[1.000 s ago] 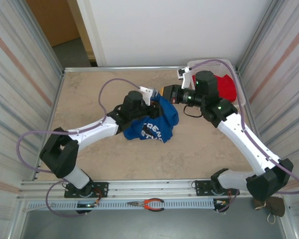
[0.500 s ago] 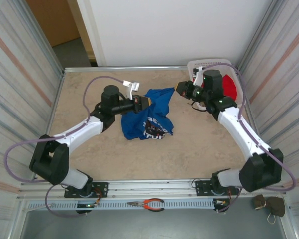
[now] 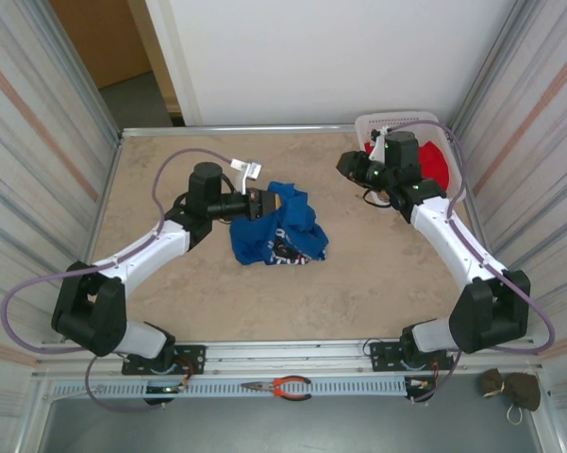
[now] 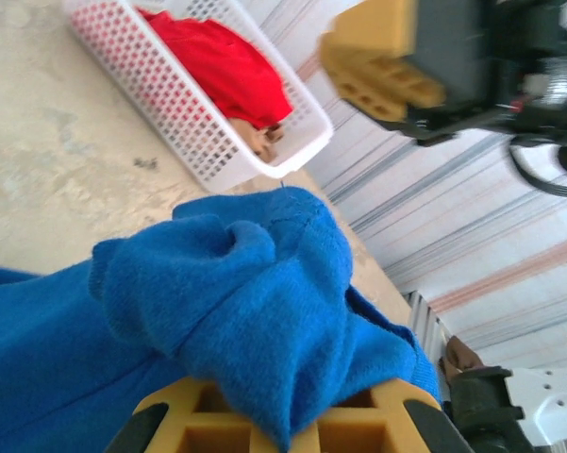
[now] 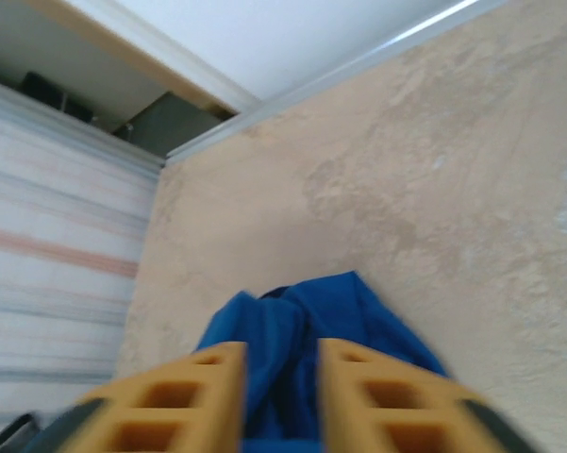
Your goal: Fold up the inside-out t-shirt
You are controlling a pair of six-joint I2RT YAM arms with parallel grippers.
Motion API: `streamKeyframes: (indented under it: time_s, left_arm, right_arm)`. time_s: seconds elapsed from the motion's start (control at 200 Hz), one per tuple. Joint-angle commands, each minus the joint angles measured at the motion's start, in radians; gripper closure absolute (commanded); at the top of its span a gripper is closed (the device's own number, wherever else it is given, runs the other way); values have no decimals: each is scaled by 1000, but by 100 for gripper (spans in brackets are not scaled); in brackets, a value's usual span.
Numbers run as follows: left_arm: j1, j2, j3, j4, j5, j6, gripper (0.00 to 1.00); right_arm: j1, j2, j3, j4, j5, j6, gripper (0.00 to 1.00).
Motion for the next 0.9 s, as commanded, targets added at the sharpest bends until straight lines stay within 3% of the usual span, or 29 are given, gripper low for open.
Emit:
streamKeyframes:
  time_s: [0.0,0.095,0.24,0.476,0.566,0.711,0.897]
  left_arm:
    - [5,-32,29,-54,-68,24,100]
    - [2,-26,36,-65,-81,22,100]
    - [0,-16,56,-89,-84,29,100]
    - [-4,-21,65,-87,-81,25,100]
    - [-7,-25,60,-85,-79,23,100]
    - [-6,-27,45,-88,-101,19,100]
    - [19,-29,9,-79,-152,-10,100]
  right_arm:
    - [118,-73,24,-84,7,-45,44]
    - [254,-108,0,-125,116,-67,37]
    - [406,-105,-3,-146,241,-80,35]
    - [471,9,60,-190,324,-120,37]
    - [462,22,70,-196,352,-126,51]
    - [410,-27,43,-193,359,-106,100]
    - [323,-185,-39,-187,347,-77,100]
